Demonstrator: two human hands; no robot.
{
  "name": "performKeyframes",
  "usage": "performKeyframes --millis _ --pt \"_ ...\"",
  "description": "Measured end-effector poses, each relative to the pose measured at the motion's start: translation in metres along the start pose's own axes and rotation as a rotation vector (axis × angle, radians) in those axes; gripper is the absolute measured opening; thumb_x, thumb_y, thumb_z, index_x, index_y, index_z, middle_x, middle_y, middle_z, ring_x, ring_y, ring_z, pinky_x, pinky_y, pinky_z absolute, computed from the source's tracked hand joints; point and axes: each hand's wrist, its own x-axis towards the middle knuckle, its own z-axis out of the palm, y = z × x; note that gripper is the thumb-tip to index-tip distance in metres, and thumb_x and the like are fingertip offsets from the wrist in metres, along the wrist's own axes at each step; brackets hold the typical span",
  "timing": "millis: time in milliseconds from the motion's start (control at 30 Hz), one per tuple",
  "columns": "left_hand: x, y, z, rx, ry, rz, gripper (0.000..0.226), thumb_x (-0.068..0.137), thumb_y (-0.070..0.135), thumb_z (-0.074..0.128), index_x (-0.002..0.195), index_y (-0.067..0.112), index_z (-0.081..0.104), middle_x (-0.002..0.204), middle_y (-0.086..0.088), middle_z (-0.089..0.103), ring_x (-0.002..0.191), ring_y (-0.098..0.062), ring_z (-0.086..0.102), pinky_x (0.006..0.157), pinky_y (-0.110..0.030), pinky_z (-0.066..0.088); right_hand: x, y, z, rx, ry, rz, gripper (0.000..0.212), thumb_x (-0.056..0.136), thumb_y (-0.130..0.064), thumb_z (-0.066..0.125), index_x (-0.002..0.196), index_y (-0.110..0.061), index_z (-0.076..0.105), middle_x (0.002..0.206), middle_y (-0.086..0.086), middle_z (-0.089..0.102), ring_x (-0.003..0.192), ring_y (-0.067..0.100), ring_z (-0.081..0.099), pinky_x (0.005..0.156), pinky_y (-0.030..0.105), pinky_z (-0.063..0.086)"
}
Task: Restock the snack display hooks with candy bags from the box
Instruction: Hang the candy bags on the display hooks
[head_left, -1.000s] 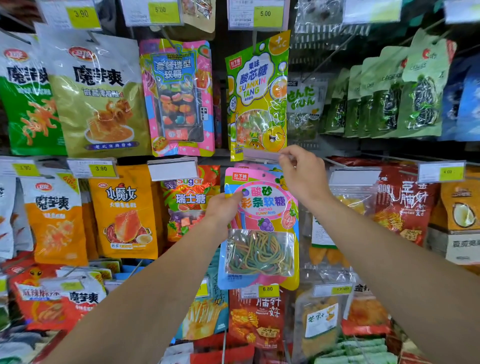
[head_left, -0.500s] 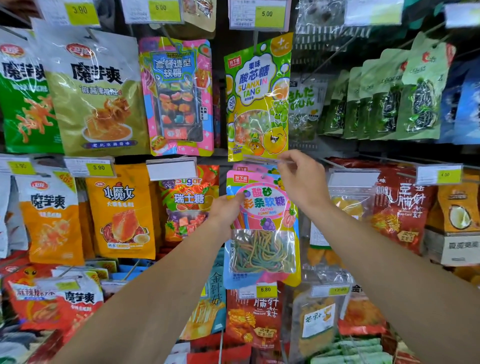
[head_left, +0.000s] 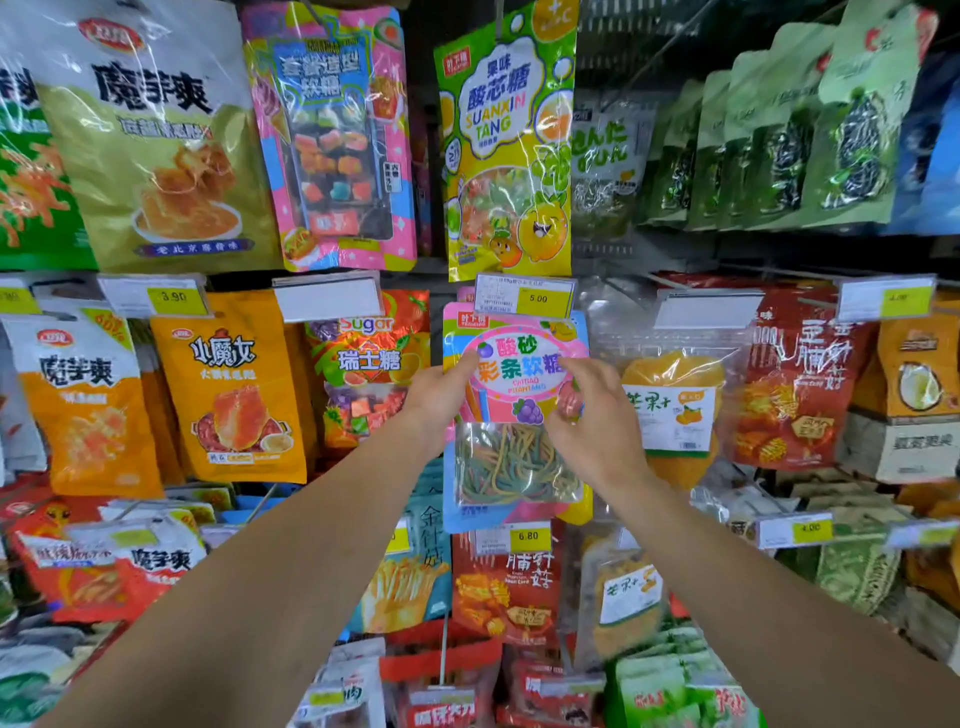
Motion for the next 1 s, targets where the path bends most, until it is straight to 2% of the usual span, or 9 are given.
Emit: performKeyframes --millis 133,233,300,367,433,500,600,833,1000 --pt "0.002 -0.010 -0.002 0.055 0.002 0.000 0.048 0.090 0.060 0.054 0.092 0.012 0.060 0.089 -0.004 0.064 0.091 -0.022 0.061 0.090 -0.039 0.047 -0.010 0.014 0.016 0.041 -0.128 0.120 0.081 0.082 -0.032 0.069 0.151 -0.034 0.026 0.153 -0.003 0.020 0.143 0.022 0.027 0.114 0.037 0.032" --pt "0.007 -0.014 -0.001 0.078 0.012 0.031 0.054 0.089 0.062 0.055 0.092 0.008 0.064 0.099 -0.010 0.072 0.094 -0.025 0.067 0.090 -0.041 0.052 -0.017 0.022 0.020 0.091 -0.169 0.164 0.092 0.081 -0.026 0.076 0.153 -0.037 0.018 0.154 -0.002 0.018 0.136 0.021 0.036 0.103 0.027 0.033" --pt "0.006 -0.021 -0.002 0.116 0.016 0.103 0.045 0.094 0.051 0.055 0.087 0.007 0.063 0.089 -0.007 0.070 0.079 -0.017 0.064 0.073 -0.027 0.050 -0.020 0.027 0.021 0.080 -0.145 0.149 0.096 0.079 -0.022 0.079 0.153 -0.035 0.019 0.152 0.000 0.023 0.132 0.022 0.041 0.100 0.026 0.035" --pt "0.001 -0.036 -0.006 0.304 0.045 0.200 0.031 0.093 0.039 0.062 0.085 0.008 0.058 0.073 0.003 0.058 0.066 -0.010 0.052 0.058 -0.022 0.038 -0.020 0.029 0.024 0.049 -0.112 0.141 0.095 0.078 -0.022 0.080 0.152 -0.033 0.023 0.147 0.001 0.028 0.128 0.024 0.046 0.102 0.033 0.041" --pt "-0.003 -0.055 -0.014 0.449 0.056 0.252 0.027 0.086 0.032 0.072 0.094 0.013 0.055 0.076 0.003 0.061 0.070 -0.014 0.058 0.055 -0.021 0.039 -0.015 0.029 0.027 -0.005 -0.092 0.138 0.093 0.078 -0.023 0.080 0.152 -0.032 0.024 0.143 0.002 0.032 0.124 0.026 0.050 0.099 0.039 0.048" --pt "-0.007 -0.069 -0.022 0.485 0.039 0.269 0.041 0.086 0.024 0.073 0.118 0.020 0.048 0.093 0.000 0.067 0.080 -0.013 0.062 0.059 -0.017 0.043 -0.006 0.027 0.031 -0.053 -0.103 0.149 0.091 0.078 -0.024 0.079 0.151 -0.031 0.024 0.142 0.005 0.032 0.121 0.028 0.052 0.096 0.040 0.050" --pt "-0.006 -0.073 -0.025 0.509 -0.012 0.264 0.064 0.085 0.022 0.073 0.139 0.025 0.039 0.109 0.000 0.067 0.095 -0.017 0.065 0.075 -0.032 0.054 0.007 0.026 0.034 -0.074 -0.121 0.189 0.090 0.079 -0.022 0.078 0.151 -0.030 0.023 0.146 0.009 0.029 0.125 0.033 0.050 0.100 0.044 0.048" --pt "-0.002 -0.071 -0.037 0.526 -0.118 0.149 0.069 0.085 0.025 0.071 0.145 0.035 0.041 0.132 0.011 0.051 0.106 -0.006 0.050 0.083 -0.027 0.042 0.004 0.021 0.043 -0.083 -0.228 0.243 0.097 0.084 -0.031 0.073 0.156 -0.035 0.009 0.164 0.006 0.004 0.142 0.031 0.035 0.105 0.039 0.040" --pt "-0.012 -0.079 -0.056 0.575 -0.112 0.154 0.067 0.085 0.025 0.068 0.146 0.027 0.041 0.145 0.001 0.047 0.106 -0.016 0.056 0.088 -0.029 0.045 -0.020 0.000 0.040 -0.143 -0.255 0.258 0.086 0.087 -0.031 0.068 0.156 -0.025 0.018 0.163 0.006 0.007 0.136 0.029 0.041 0.108 0.035 0.036"
